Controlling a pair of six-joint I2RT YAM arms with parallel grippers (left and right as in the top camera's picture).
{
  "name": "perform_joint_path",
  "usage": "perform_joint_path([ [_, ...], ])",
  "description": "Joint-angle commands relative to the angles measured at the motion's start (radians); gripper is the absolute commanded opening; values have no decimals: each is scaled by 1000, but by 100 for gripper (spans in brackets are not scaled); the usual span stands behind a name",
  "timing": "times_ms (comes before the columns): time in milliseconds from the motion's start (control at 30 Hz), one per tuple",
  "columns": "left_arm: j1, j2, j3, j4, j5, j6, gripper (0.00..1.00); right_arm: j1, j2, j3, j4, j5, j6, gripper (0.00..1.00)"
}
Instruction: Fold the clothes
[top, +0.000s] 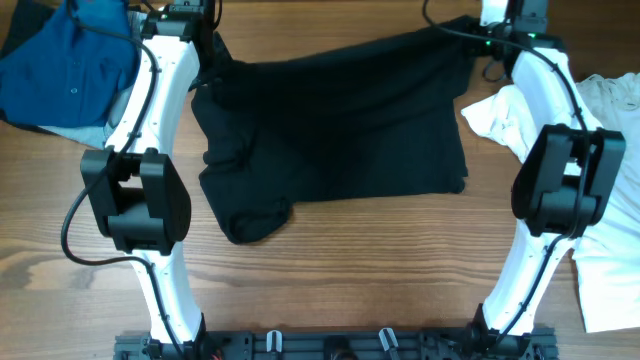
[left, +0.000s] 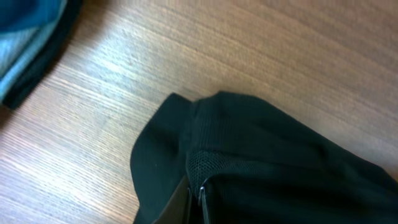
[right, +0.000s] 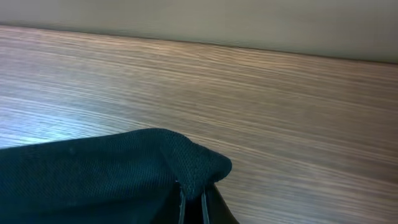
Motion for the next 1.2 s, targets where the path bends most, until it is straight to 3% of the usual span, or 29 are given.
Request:
perform_joint_path([
  [0, -2, -38, -11, 2, -58, -6, 4, -14, 6, 14, -31, 44, 13, 4],
  [400, -2, -38, -11, -25, -57, -8, 4, -13, 7, 14, -389, -42, 105, 4],
  [633, -2, -38, -11, -29, -44, -15, 4, -13, -2, 68, -407, -135, 82, 4],
  [867, -2, -38, -11, -74, 97, -15, 4, -13, -4, 229, -508, -253, 86, 4],
  [1167, -2, -38, -11, -149, 172, -29, 4, -13, -4, 257, -638, -303, 250, 4],
])
